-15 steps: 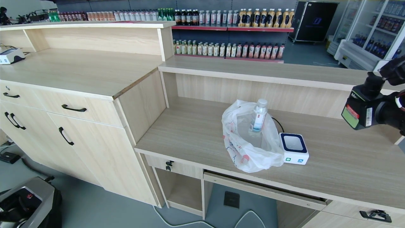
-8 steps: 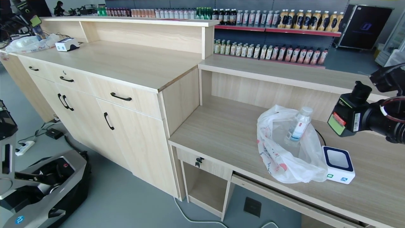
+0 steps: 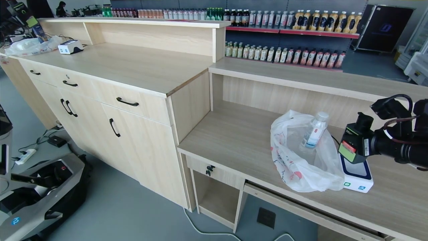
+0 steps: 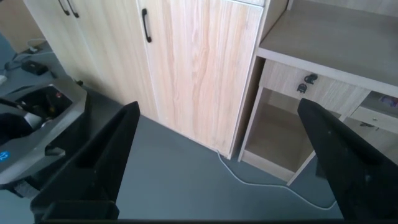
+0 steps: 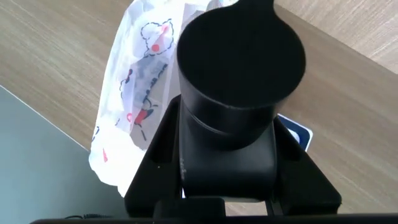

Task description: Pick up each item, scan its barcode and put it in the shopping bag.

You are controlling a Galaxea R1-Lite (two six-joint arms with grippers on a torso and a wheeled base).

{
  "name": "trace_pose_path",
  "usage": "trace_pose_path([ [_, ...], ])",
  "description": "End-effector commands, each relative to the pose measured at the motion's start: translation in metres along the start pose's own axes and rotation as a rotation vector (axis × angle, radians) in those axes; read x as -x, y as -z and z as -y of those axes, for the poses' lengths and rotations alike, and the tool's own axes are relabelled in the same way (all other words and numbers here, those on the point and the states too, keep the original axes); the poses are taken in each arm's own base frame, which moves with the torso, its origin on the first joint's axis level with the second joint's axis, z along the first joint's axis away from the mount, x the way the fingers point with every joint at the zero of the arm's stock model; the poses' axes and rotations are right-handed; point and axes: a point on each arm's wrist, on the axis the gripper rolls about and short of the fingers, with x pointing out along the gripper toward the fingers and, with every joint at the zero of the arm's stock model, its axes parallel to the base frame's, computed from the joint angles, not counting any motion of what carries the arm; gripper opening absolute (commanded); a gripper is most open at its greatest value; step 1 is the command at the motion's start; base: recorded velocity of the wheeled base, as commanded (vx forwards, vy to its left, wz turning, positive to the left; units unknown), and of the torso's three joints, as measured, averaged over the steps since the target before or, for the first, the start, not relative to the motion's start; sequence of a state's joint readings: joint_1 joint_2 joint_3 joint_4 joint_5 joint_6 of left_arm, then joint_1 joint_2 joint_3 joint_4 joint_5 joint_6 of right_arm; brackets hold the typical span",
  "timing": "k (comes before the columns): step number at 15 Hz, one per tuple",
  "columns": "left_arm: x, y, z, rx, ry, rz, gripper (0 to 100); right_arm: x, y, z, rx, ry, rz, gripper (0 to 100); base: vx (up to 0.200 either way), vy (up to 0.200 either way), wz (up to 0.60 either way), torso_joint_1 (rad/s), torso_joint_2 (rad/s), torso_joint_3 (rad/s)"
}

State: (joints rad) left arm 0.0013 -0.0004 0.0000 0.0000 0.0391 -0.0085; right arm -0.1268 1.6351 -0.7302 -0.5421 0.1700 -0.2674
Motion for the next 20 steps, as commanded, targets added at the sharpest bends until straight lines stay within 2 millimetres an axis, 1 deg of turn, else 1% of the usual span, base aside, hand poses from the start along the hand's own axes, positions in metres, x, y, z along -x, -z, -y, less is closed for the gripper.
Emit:
trace_pose_path([
  [1, 0.000, 0.000, 0.000, 0.001, -0.001, 0.000, 100, -0.015, 0.015, 0.005, -0.014, -0.006, -0.059, 0, 0.000, 0.000, 0.00, 0.000, 0.00, 0.000],
  [3, 0.000, 0.000, 0.000, 0.001, -0.001, 0.000, 100, -0.021, 0.025, 0.006, -0.018, -0.017, -0.052, 0, 0.000, 0.000, 0.00, 0.000, 0.00, 0.000],
  [5, 0.000, 0.000, 0.000, 0.001, -0.001, 0.000, 100, -0.029, 0.034, 0.005, -0.017, -0.072, -0.020, 0, 0.000, 0.000, 0.00, 0.000, 0.00, 0.000],
  [6, 0.000, 0.000, 0.000, 0.001, -0.001, 0.000, 100, -0.037, 0.038, 0.004, -0.018, -0.112, -0.010, 0, 0.000, 0.000, 0.00, 0.000, 0.00, 0.000],
  [9, 0.000, 0.000, 0.000, 0.001, -0.001, 0.000, 100, -0.056, 0.045, 0.006, -0.004, -0.126, 0.007, 0, 0.000, 0.000, 0.00, 0.000, 0.00, 0.000],
  [12, 0.000, 0.000, 0.000, 0.001, -0.001, 0.000, 100, -0.067, 0.051, 0.007, 0.037, -0.123, 0.021, 0, 0.000, 0.000, 0.00, 0.000, 0.00, 0.000],
  [14, 0.000, 0.000, 0.000, 0.001, -0.001, 0.000, 100, -0.078, 0.062, 0.006, 0.046, -0.127, 0.022, 0, 0.000, 0.000, 0.00, 0.000, 0.00, 0.000],
  [16, 0.000, 0.000, 0.000, 0.001, -0.001, 0.000, 100, -0.086, 0.069, 0.004, 0.048, -0.207, 0.039, 0, 0.000, 0.000, 0.00, 0.000, 0.00, 0.000],
  [17, 0.000, 0.000, 0.000, 0.001, 0.001, 0.000, 100, -0.092, 0.069, 0.004, 0.059, -0.232, 0.072, 0, 0.000, 0.000, 0.00, 0.000, 0.00, 0.000],
  [20, 0.000, 0.000, 0.000, 0.001, -0.001, 0.000, 100, -0.103, 0.075, 0.004, 0.090, -0.256, 0.098, 0, 0.000, 0.000, 0.00, 0.000, 0.00, 0.000],
])
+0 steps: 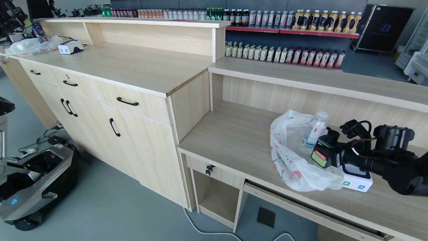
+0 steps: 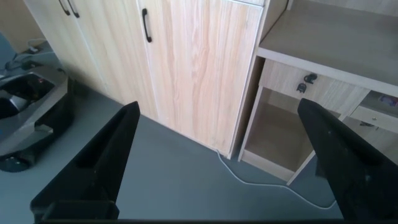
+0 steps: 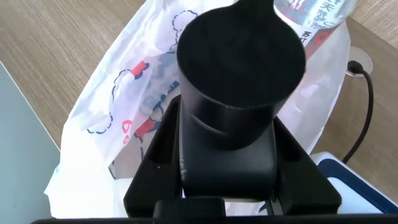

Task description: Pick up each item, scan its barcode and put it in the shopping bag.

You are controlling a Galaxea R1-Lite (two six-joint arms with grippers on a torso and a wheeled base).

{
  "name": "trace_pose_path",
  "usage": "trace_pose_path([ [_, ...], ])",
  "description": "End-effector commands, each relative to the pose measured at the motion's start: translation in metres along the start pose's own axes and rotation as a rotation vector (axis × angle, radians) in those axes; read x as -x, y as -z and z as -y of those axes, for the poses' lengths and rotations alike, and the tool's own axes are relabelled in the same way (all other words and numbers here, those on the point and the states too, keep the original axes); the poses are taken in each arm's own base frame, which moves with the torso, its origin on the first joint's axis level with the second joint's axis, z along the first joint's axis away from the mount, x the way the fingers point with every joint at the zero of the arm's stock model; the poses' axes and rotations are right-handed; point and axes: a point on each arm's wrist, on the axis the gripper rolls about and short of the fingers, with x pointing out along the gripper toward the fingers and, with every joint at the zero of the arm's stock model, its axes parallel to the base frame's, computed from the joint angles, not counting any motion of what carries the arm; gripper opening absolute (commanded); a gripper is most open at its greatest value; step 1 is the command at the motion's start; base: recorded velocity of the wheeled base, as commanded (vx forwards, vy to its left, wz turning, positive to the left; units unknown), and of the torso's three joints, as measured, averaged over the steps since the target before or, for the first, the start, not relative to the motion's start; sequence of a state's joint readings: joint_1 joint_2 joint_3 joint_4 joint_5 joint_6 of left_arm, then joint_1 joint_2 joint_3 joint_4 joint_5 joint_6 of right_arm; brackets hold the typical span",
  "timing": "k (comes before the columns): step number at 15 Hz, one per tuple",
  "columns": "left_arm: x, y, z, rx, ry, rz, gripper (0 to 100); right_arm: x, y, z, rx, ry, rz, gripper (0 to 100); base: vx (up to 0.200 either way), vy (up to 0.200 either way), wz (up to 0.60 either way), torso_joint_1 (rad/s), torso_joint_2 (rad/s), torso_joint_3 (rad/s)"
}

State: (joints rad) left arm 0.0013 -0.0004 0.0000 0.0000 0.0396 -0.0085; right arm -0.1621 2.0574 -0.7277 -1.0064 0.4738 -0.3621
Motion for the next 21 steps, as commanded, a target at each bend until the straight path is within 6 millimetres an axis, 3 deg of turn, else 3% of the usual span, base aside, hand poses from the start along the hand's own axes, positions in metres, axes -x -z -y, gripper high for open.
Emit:
trace_pose_path([
  [1, 0.000, 0.000, 0.000, 0.001, -0.001, 0.000, 100, -0.010, 0.015, 0.000, 0.000, -0.016, -0.029, 0, 0.000, 0.000, 0.00, 0.000, 0.00, 0.000],
  [4, 0.000, 0.000, 0.000, 0.001, -0.001, 0.000, 100, -0.016, 0.025, -0.001, -0.003, -0.042, -0.041, 0, 0.000, 0.000, 0.00, 0.000, 0.00, 0.000],
  [20, 0.000, 0.000, 0.000, 0.001, -0.001, 0.000, 100, -0.036, 0.041, -0.002, 0.015, -0.069, -0.042, 0, 0.000, 0.000, 0.00, 0.000, 0.00, 0.000],
  [21, 0.000, 0.000, 0.000, 0.001, -0.001, 0.000, 100, -0.036, 0.041, -0.002, 0.014, -0.070, -0.041, 100, 0.000, 0.000, 0.00, 0.000, 0.00, 0.000],
])
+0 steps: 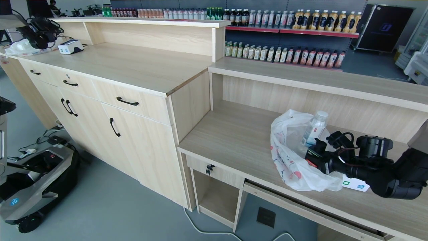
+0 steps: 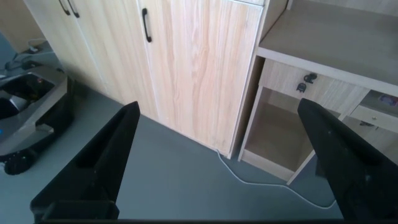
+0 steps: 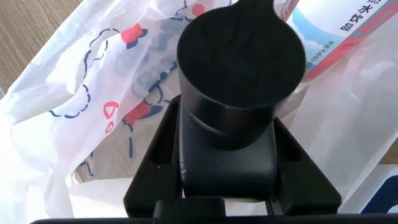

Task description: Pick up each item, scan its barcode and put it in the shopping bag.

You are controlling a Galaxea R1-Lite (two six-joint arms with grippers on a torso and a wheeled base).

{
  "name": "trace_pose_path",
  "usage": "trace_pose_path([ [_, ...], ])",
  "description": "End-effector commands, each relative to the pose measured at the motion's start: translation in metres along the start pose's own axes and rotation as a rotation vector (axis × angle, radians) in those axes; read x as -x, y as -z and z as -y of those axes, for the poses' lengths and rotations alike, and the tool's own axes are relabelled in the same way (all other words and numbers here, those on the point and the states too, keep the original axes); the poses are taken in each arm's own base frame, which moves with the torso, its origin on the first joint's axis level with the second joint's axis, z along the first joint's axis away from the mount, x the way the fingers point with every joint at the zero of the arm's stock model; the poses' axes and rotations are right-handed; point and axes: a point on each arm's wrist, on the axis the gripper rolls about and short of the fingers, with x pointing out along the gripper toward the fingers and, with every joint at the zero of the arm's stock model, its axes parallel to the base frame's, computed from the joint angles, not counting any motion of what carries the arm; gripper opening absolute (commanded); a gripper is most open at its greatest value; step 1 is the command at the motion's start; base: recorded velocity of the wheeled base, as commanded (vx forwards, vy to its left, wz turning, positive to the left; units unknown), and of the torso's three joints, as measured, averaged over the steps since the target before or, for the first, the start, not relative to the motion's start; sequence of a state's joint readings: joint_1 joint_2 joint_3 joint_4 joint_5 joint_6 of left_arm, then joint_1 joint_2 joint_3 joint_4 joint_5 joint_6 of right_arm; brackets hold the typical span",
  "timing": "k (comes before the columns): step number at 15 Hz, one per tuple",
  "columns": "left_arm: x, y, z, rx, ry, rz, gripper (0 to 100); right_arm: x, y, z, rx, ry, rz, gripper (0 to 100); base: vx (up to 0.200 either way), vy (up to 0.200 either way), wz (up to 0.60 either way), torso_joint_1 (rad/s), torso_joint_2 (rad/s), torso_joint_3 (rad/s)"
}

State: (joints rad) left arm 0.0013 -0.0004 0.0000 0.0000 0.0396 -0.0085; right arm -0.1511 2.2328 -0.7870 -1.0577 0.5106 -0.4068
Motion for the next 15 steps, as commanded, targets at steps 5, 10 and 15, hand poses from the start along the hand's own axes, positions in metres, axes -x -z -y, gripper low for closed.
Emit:
trace_pose_path([
  [5, 0.000, 0.000, 0.000, 0.001, 0.001, 0.000, 100, 0.003, -0.005, 0.001, 0.003, 0.004, 0.012, 100, 0.000, 0.000, 0.00, 0.000, 0.00, 0.000],
  [10, 0.000, 0.000, 0.000, 0.001, -0.001, 0.000, 100, 0.048, -0.059, -0.002, 0.076, 0.013, 0.081, 100, 0.000, 0.000, 0.00, 0.000, 0.00, 0.000],
  [15, 0.000, 0.000, 0.000, -0.001, -0.001, 0.000, 100, 0.099, -0.114, -0.001, 0.208, 0.112, 0.220, 100, 0.000, 0.000, 0.00, 0.000, 0.00, 0.000],
])
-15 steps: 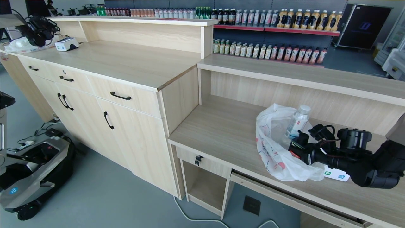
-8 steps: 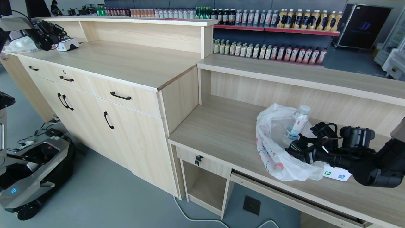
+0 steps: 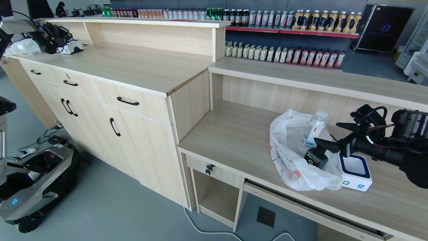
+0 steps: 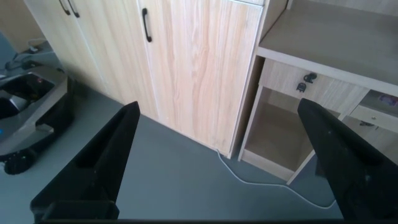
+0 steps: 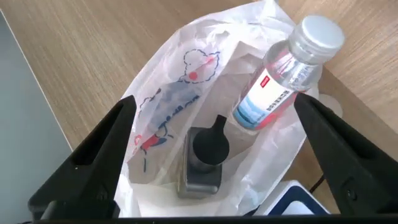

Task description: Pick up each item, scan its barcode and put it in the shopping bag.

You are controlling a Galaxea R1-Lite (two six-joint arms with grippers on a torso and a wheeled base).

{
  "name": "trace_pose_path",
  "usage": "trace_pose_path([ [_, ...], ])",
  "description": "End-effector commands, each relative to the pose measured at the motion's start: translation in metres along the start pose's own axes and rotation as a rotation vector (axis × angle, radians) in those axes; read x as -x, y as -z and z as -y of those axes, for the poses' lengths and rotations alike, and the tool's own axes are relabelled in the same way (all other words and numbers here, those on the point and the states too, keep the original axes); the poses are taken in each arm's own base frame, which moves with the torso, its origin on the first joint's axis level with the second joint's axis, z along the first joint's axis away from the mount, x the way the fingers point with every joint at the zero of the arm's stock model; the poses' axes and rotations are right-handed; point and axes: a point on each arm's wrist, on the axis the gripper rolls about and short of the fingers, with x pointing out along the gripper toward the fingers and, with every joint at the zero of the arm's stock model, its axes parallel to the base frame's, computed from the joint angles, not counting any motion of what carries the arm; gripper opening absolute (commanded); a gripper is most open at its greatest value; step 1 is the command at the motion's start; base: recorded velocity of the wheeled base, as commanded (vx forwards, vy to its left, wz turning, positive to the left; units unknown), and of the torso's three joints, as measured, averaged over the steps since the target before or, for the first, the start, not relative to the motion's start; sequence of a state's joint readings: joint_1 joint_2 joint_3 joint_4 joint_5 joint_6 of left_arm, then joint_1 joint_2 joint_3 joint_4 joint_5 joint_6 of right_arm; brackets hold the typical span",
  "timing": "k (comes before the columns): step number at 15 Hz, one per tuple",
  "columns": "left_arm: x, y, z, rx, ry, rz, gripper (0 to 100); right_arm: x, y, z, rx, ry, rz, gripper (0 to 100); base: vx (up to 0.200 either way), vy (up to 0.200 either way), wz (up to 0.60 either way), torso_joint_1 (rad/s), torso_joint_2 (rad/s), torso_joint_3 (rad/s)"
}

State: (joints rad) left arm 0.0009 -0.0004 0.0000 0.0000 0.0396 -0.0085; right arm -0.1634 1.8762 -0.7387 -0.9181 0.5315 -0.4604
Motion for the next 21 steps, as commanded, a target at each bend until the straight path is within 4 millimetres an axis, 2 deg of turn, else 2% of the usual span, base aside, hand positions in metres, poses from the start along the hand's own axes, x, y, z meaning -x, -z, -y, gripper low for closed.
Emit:
trace_pose_path([
  [1, 0.000, 0.000, 0.000, 0.001, -0.001, 0.000, 100, 0.035, -0.043, 0.012, 0.105, 0.084, 0.114, 100, 0.000, 0.000, 0.00, 0.000, 0.00, 0.000],
  [4, 0.000, 0.000, 0.000, 0.001, -0.001, 0.000, 100, 0.064, -0.083, 0.029, 0.160, 0.171, 0.200, 100, 0.000, 0.000, -0.60, -0.001, 0.00, 0.006],
  [7, 0.000, 0.000, 0.000, 0.001, -0.001, 0.000, 100, 0.102, -0.114, 0.037, 0.101, 0.258, 0.183, 100, 0.000, 0.000, -0.60, 0.012, 0.00, -0.001],
  [9, 0.000, 0.000, 0.000, 0.001, -0.001, 0.000, 100, 0.138, -0.136, 0.030, -0.052, 0.415, 0.035, 100, 0.000, 0.000, -0.60, -0.102, 0.21, 0.129],
  [11, 0.000, 0.000, 0.000, 0.001, 0.001, 0.000, 100, 0.160, -0.142, 0.017, -0.169, 0.479, -0.047, 100, 0.000, 0.000, -0.60, -0.112, 0.30, 0.176],
  [13, 0.000, 0.000, 0.000, -0.001, -0.001, 0.000, 100, 0.186, -0.135, -0.010, -0.227, 0.491, -0.089, 100, 0.000, 0.000, -0.60, -0.029, 0.08, 0.041],
  [16, 0.000, 0.000, 0.000, 0.001, 0.001, 0.000, 100, 0.223, -0.109, -0.059, -0.238, 0.497, -0.075, 100, 0.000, 0.000, 0.00, 0.000, 0.00, 0.000],
  [18, 0.000, 0.000, 0.000, -0.001, -0.001, 0.000, 100, 0.238, -0.086, -0.089, -0.223, 0.486, -0.048, 100, 0.000, 0.000, 0.00, 0.000, 0.00, 0.000],
  [21, 0.000, 0.000, 0.000, 0.001, -0.001, 0.000, 100, 0.249, -0.009, -0.144, -0.242, 0.430, -0.096, 100, 0.000, 0.000, 0.00, 0.000, 0.00, 0.000],
])
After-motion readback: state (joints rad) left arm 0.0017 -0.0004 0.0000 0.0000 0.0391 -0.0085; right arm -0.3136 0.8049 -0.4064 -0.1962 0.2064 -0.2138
